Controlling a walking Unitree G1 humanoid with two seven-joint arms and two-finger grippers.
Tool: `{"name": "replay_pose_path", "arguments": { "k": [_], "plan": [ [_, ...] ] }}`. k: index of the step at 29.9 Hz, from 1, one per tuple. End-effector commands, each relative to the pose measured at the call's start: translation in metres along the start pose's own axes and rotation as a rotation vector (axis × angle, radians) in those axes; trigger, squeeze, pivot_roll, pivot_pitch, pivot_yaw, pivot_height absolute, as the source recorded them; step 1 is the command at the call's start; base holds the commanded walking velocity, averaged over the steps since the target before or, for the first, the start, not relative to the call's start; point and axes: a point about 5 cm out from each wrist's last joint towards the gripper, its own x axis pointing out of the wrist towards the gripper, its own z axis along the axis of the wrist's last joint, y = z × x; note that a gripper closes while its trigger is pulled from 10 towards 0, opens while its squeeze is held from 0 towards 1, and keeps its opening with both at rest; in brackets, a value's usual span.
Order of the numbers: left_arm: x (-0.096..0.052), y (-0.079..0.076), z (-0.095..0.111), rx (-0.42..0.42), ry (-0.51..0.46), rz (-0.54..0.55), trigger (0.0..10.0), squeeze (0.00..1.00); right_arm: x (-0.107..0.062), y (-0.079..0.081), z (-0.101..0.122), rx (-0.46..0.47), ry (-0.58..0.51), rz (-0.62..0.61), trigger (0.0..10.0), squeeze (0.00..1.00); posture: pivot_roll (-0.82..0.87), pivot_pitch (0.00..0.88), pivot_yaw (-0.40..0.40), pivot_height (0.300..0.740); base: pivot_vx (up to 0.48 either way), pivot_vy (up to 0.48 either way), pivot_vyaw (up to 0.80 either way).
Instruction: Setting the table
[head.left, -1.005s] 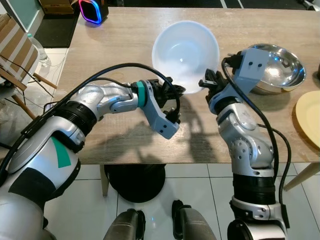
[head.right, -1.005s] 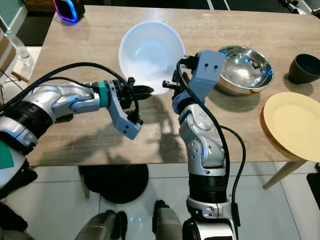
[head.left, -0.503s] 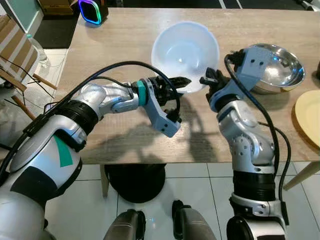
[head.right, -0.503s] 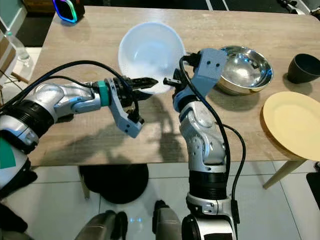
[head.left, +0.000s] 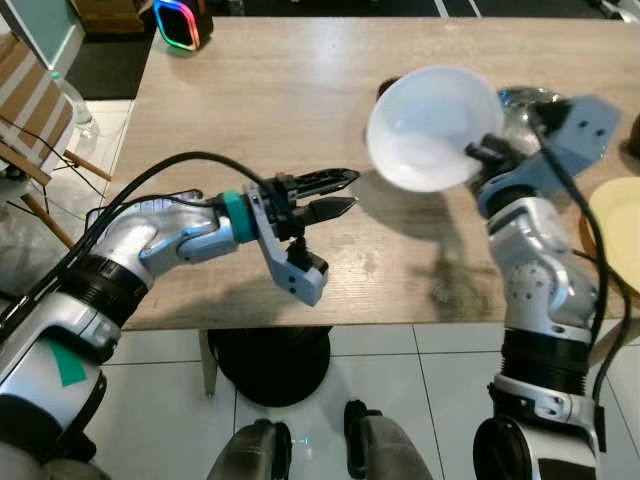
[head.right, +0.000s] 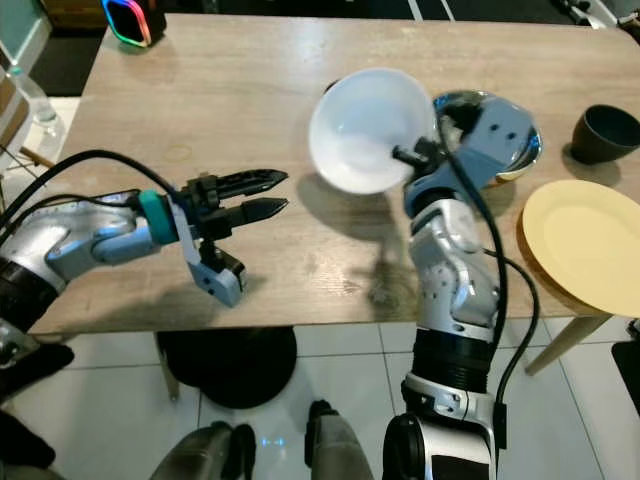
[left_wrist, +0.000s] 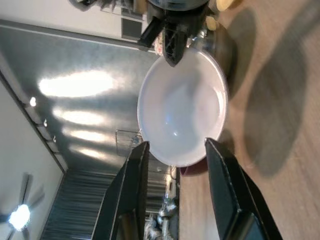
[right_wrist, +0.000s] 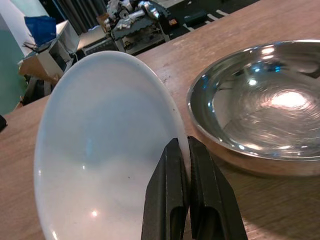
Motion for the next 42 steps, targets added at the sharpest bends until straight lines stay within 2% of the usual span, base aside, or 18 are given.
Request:
{"name": "replay_pose_path", "arguments": {
  "k": [1,4,5,8,10,12,13,14,16,17,18,22,24,27,28,35,36,42],
  "plan": [
    [-0.003,0.0,-0.001,-0.029,0.025,0.011,10.0,0.0,-0.002,-0.002,0.004,0.003,-0.023,-0.007,0.0,0.0,0.02,0.086,0.036,0.74,0.0,0.0,0.0],
    [-0.006,-0.001,-0.004,-0.092,0.078,0.041,10.0,0.0,-0.004,-0.005,0.003,-0.004,-0.022,-0.01,0.0,0.0,0.01,0.088,0.035,0.74,0.0,0.0,0.0],
    [-0.008,-0.003,-0.006,-0.174,0.149,0.084,10.0,0.0,-0.008,-0.008,0.0,-0.018,-0.011,-0.003,0.0,0.0,0.01,0.092,0.035,0.74,0.0,0.0,0.0],
    [-0.008,-0.003,-0.006,-0.174,0.149,0.084,10.0,0.0,-0.008,-0.008,0.0,-0.018,-0.011,-0.003,0.0,0.0,0.01,0.092,0.035,0.74,0.0,0.0,0.0],
    [-0.007,0.006,-0.024,-0.461,0.386,0.292,10.0,0.0,-0.018,-0.005,-0.006,-0.022,0.008,0.06,0.0,0.0,0.01,0.097,0.034,0.74,0.0,0.0,0.0],
    [-0.007,0.006,-0.024,-0.461,0.386,0.292,10.0,0.0,-0.018,-0.005,-0.006,-0.022,0.008,0.06,0.0,0.0,0.01,0.097,0.034,0.74,0.0,0.0,0.0],
    [-0.009,0.013,-0.038,-0.666,0.512,0.442,10.0,0.0,-0.025,0.0,-0.006,0.005,-0.012,0.127,0.0,0.0,0.01,0.097,0.032,0.74,0.0,0.0,0.0],
    [-0.009,0.013,-0.038,-0.666,0.512,0.442,10.0,0.0,-0.025,0.0,-0.006,0.005,-0.012,0.127,0.0,0.0,0.01,0.097,0.032,0.74,0.0,0.0,0.0],
    [-0.014,0.023,-0.052,-0.981,0.592,0.63,10.0,0.0,-0.037,0.011,0.0,0.076,-0.074,0.255,0.0,0.0,0.01,0.092,0.032,0.74,0.0,0.0,0.0],
    [-0.014,0.023,-0.052,-0.981,0.592,0.63,10.0,0.0,-0.037,0.011,0.0,0.076,-0.074,0.255,0.0,0.0,0.01,0.092,0.032,0.74,0.0,0.0,0.0],
    [-0.016,0.027,-0.055,-1.089,0.583,0.676,10.0,0.0,-0.043,0.017,0.003,0.093,-0.104,0.317,0.0,0.0,0.01,0.088,0.033,0.74,0.0,0.0,0.0],
    [-0.017,0.029,-0.054,-1.304,0.526,0.689,10.0,0.0,-0.051,0.03,0.007,0.13,-0.136,0.42,0.0,0.0,0.01,0.084,0.036,0.74,0.0,0.0,0.0],
    [-0.017,0.029,-0.054,-1.304,0.526,0.689,10.0,0.0,-0.051,0.03,0.007,0.13,-0.136,0.42,0.0,0.0,0.01,0.084,0.036,0.74,0.0,0.0,0.0],
    [-0.014,0.026,-0.048,-1.417,0.476,0.627,10.0,0.0,-0.055,0.041,0.007,0.139,-0.142,0.482,0.0,0.0,0.01,0.082,0.036,0.74,0.0,0.0,0.0],
    [-0.011,0.028,-0.042,-1.426,0.448,0.583,10.0,1.0,-0.055,0.044,0.005,0.134,-0.135,0.495,0.0,0.0,0.0,0.081,0.037,0.74,0.0,0.0,0.0],
    [-0.006,0.039,-0.03,-1.385,0.393,0.552,10.0,1.0,-0.054,0.047,-0.003,0.087,-0.12,0.491,0.0,0.0,0.0,0.075,0.042,0.74,0.0,0.0,0.0],
    [-0.001,0.051,-0.022,-1.339,0.35,0.561,10.0,0.0,-0.054,0.048,-0.007,0.058,-0.121,0.486,0.0,0.0,0.0,0.075,0.042,0.74,0.0,0.0,0.0],
    [0.002,0.061,-0.016,-1.295,0.319,0.598,10.0,0.0,-0.052,0.049,-0.011,0.034,-0.123,0.474,0.0,0.0,0.01,0.071,0.041,0.74,0.0,0.0,0.0]
  ]
}}
